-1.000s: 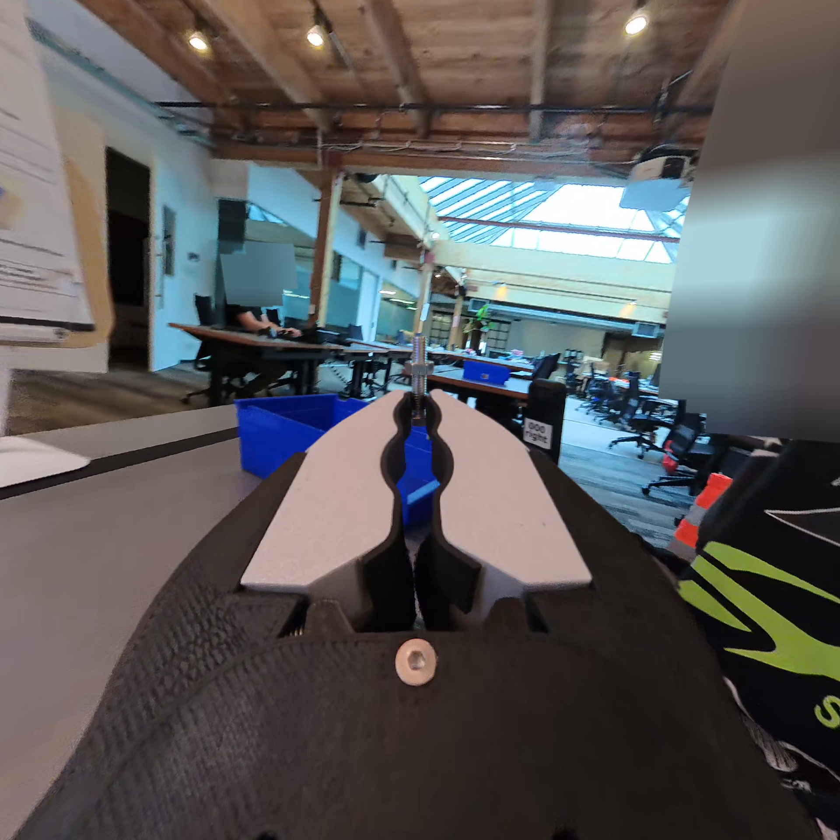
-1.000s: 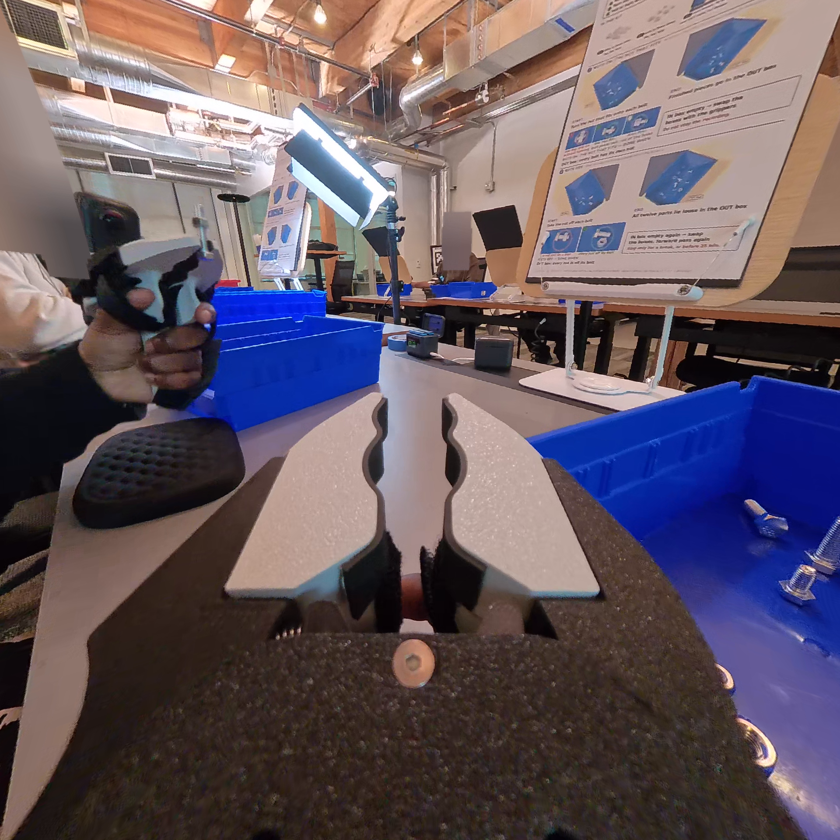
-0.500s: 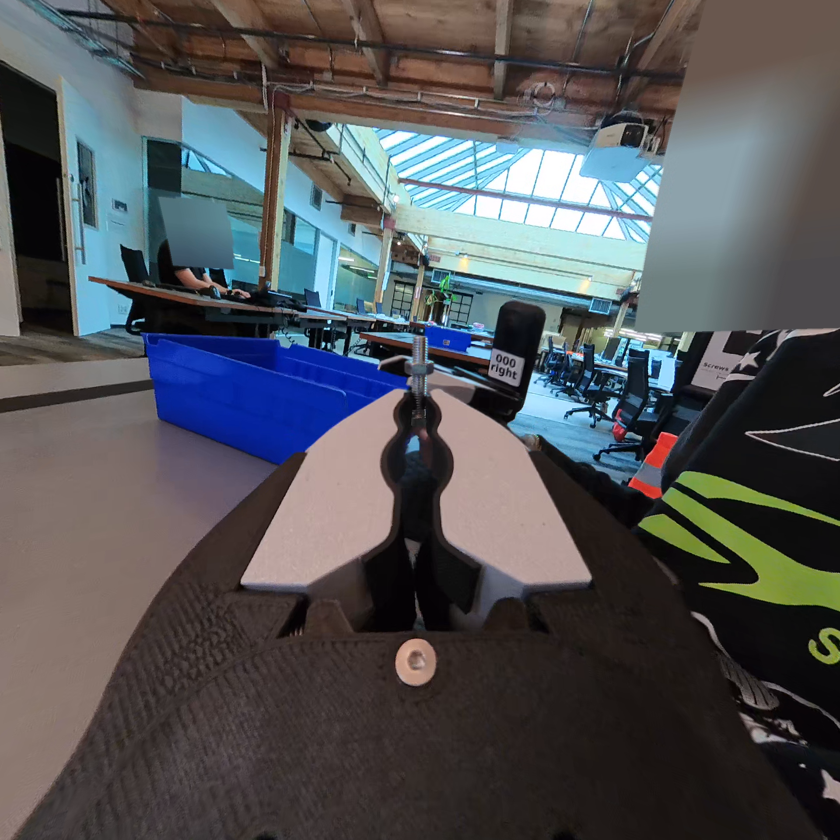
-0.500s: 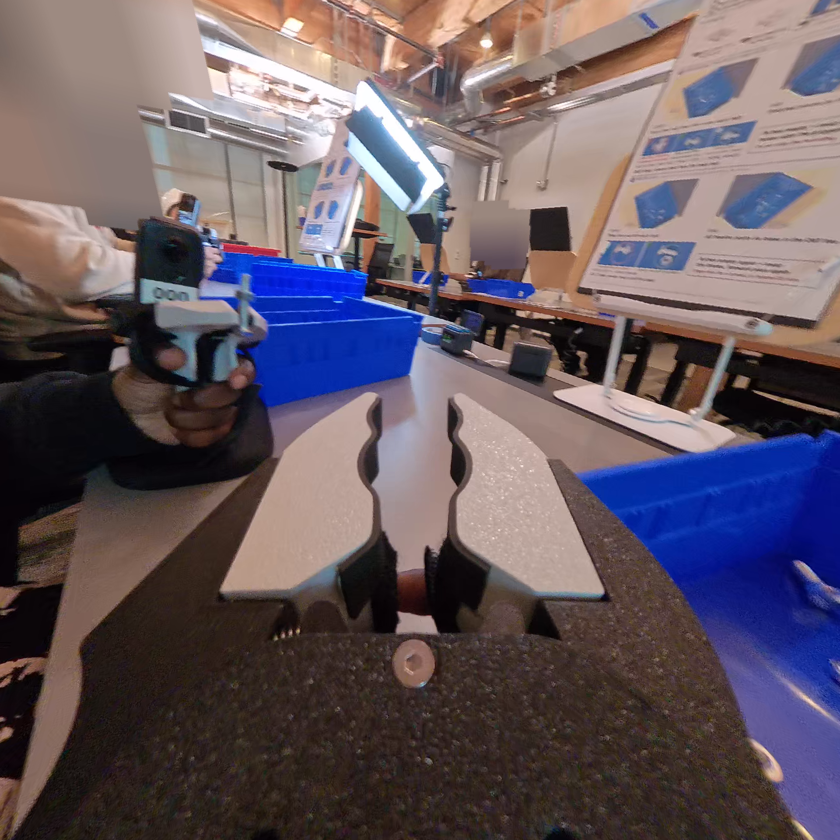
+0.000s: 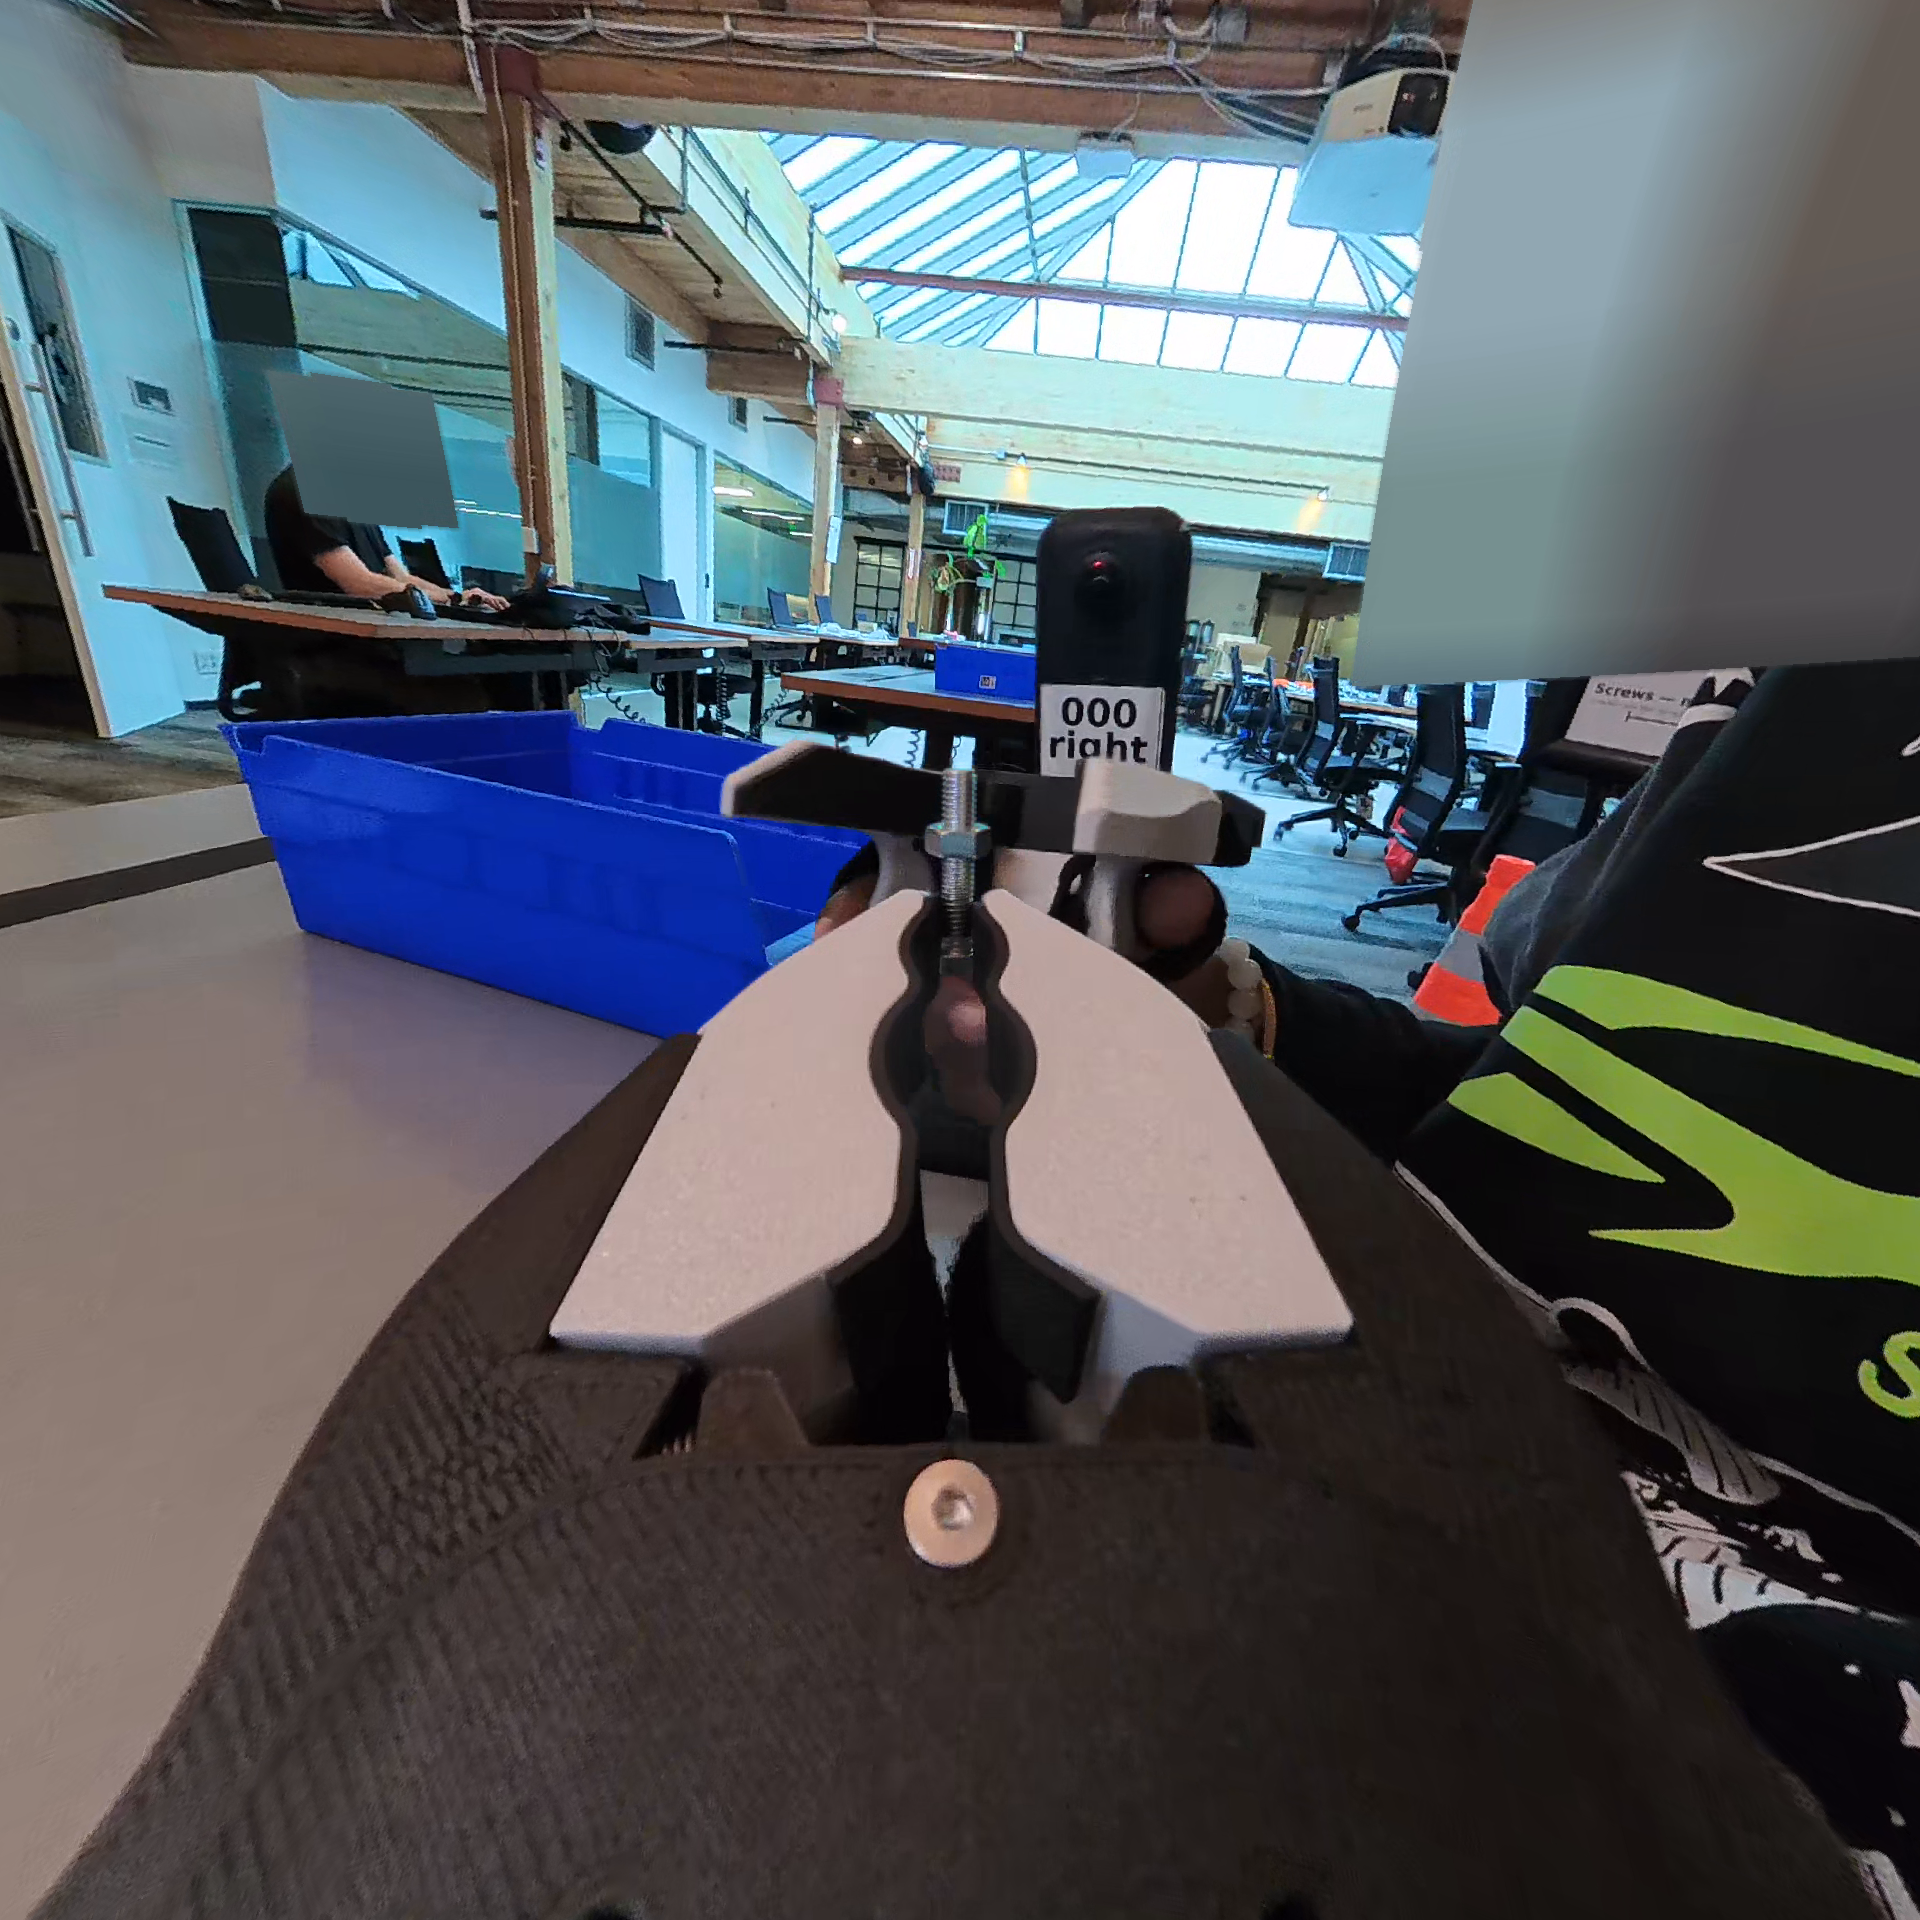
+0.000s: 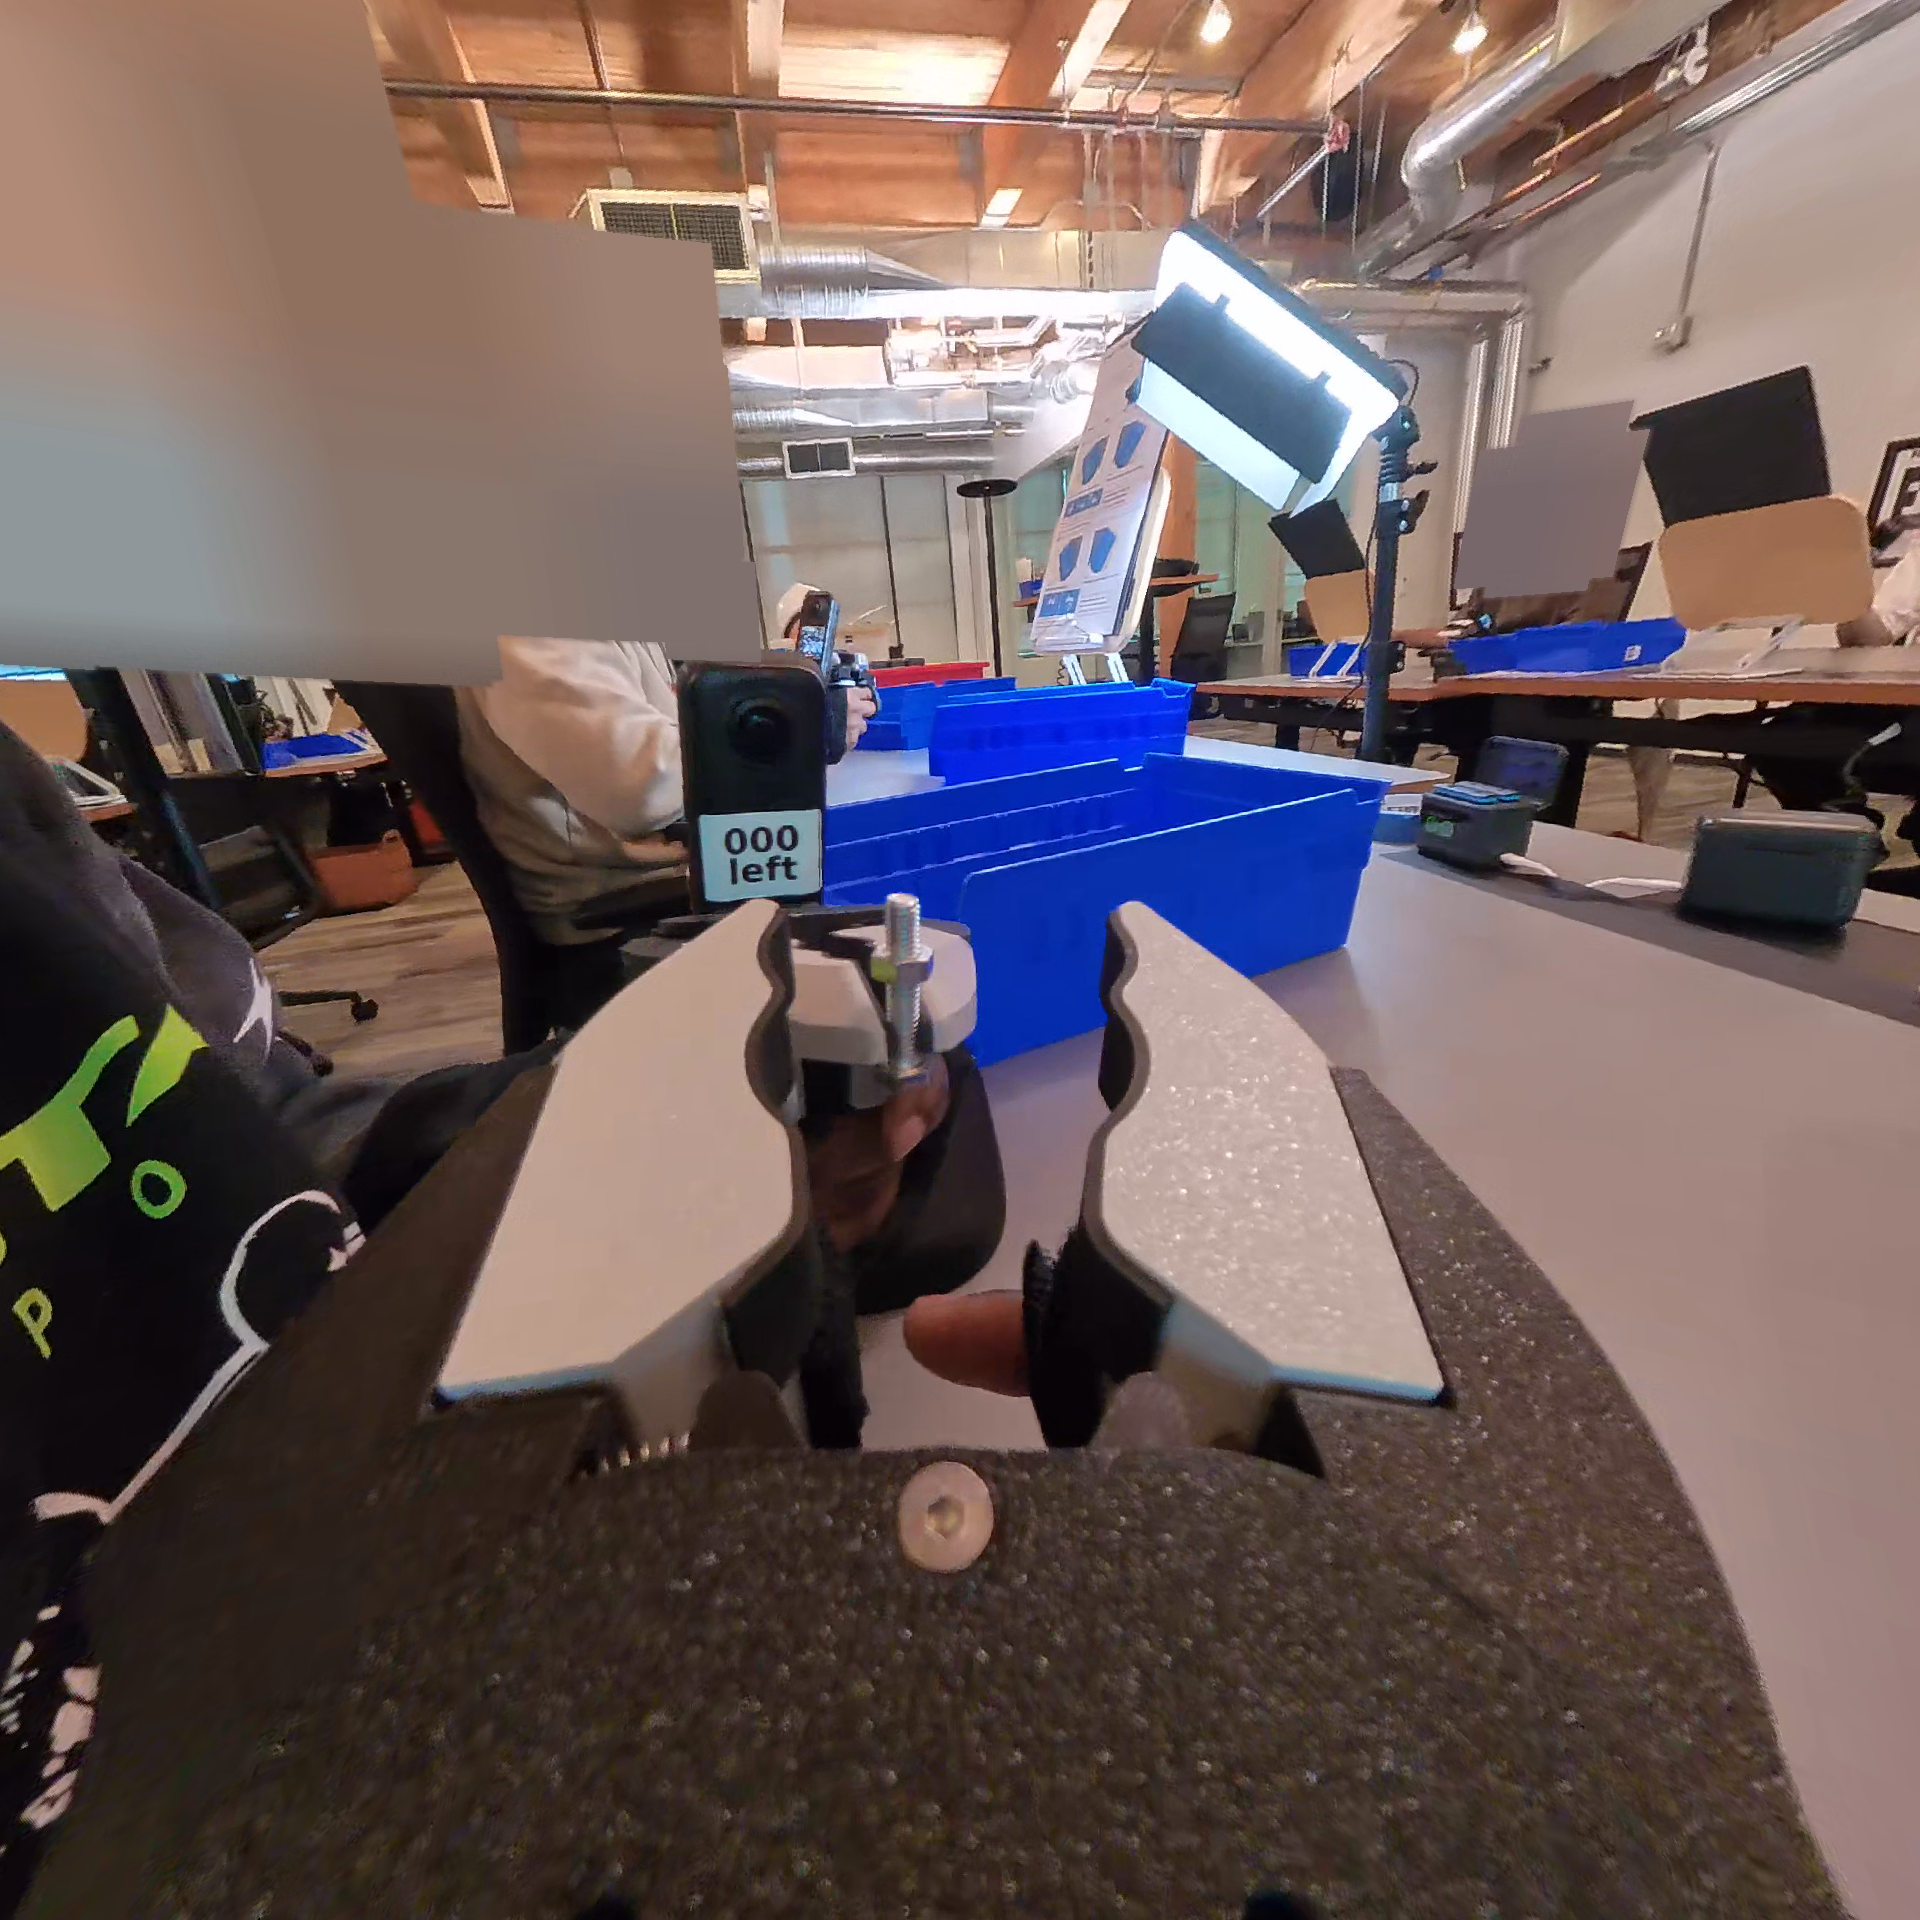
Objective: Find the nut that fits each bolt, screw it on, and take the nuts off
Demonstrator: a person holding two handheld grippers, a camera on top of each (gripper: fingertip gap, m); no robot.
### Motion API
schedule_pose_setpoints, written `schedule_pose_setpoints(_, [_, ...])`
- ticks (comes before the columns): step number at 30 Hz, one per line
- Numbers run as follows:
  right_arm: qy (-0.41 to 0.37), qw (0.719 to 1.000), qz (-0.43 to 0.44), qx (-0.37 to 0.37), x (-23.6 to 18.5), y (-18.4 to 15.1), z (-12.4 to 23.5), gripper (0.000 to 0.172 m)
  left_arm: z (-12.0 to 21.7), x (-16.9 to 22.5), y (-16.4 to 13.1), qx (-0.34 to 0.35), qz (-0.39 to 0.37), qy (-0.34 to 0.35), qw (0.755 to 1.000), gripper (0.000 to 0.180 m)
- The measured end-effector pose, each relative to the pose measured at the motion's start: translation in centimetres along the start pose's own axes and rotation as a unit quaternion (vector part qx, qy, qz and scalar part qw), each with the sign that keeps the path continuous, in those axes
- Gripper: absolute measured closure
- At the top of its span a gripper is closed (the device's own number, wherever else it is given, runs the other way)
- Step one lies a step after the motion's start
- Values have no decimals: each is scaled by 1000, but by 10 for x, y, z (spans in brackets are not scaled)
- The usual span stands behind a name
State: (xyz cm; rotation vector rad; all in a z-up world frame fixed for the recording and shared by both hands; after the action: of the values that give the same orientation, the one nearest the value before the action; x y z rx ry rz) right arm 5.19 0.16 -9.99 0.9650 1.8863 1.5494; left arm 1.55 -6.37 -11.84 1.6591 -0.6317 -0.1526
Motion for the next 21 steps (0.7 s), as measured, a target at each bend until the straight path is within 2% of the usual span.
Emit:
schedule_pose_setpoints(13, [-18, 1000, 18, -9, 7, -1, 11, 123, 0, 1, 0, -1, 2, -10, 1000, 175])
schedule_pose_setpoints(14, [-23, 999, 21, -9, 8, 0, 16, 125, 0, 1, 0, 0, 3, -9, 1000, 175])
schedule_pose_setpoints(16, [-56, 998, 33, -4, 16, 2, 29, 145, 0, 2, 1, 3, 3, -15, 1000, 175])
schedule_pose_setpoints(18, [-72, 997, 36, 11, 21, 7, 39, 156, 0, 2, 0, 2, 4, -14, 1000, 175])
schedule_pose_setpoints(21, [-60, 997, 28, 25, 18, 11, 40, 156, 0, 2, 1, 3, 5, -15, 1000, 175])
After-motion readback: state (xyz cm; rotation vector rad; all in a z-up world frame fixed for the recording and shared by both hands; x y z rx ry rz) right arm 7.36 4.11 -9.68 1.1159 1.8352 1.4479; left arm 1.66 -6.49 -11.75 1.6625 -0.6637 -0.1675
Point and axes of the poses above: each gripper's, where its closed fingertips meet, z back along the fingers, y out of its top, x = y × z across the jaws, the point moved 5 cm from there along z, back along the fingers, and after that the axes turned 8 degrees about z, right-handed, at the moved point
